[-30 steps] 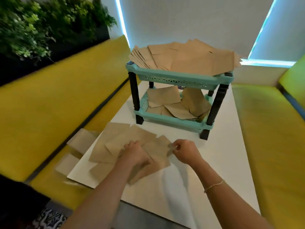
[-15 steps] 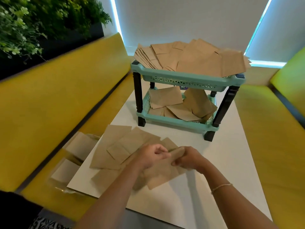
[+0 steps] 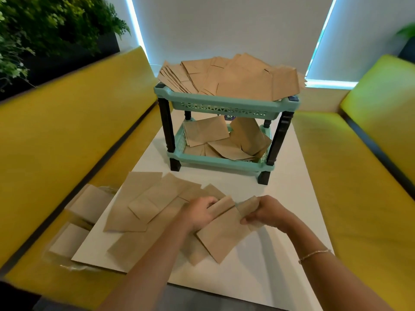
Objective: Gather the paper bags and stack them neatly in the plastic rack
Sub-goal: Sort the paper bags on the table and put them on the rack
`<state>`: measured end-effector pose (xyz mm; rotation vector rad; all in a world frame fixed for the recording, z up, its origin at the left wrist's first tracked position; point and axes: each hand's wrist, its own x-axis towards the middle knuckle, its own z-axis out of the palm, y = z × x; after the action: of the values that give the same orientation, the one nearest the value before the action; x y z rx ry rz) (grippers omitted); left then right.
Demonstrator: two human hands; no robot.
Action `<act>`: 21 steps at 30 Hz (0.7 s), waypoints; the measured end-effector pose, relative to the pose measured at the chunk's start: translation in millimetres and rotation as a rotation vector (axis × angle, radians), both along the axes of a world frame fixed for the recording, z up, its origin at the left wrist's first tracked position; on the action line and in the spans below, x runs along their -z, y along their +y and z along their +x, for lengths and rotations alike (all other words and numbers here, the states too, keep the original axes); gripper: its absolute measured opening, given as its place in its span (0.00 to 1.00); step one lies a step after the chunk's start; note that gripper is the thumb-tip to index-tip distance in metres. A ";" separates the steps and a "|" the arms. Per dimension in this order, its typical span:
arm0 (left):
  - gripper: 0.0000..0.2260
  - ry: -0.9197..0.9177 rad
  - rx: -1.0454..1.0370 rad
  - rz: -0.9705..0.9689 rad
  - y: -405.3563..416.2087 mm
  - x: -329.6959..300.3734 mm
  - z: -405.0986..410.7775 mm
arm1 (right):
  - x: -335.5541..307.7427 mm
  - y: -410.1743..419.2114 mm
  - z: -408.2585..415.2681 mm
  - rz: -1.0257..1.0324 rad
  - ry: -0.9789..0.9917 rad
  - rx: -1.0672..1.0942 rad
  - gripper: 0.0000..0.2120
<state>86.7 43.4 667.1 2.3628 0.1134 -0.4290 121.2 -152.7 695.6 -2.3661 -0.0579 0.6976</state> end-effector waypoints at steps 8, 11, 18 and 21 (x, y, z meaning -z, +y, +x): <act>0.02 -0.039 0.084 -0.331 -102.2 -30.7 -0.8 | -21.4 -96.3 -12.0 0.137 -0.030 0.106 0.19; 0.07 -0.082 0.071 -0.331 -152.9 -30.0 -0.4 | -22.5 -152.0 -21.2 0.022 -0.016 0.208 0.05; 0.12 -0.145 0.063 -0.283 -269.0 -29.2 -2.6 | 9.6 -299.0 -55.2 -0.488 -0.138 0.438 0.12; 0.11 -0.162 0.071 -0.274 -299.2 -20.6 -1.6 | 55.7 -328.1 -66.2 -0.549 -0.053 0.344 0.09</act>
<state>85.0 -255.9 687.7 2.1254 -0.0988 -0.2666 55.0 -480.7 640.0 -2.8078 0.5728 0.5259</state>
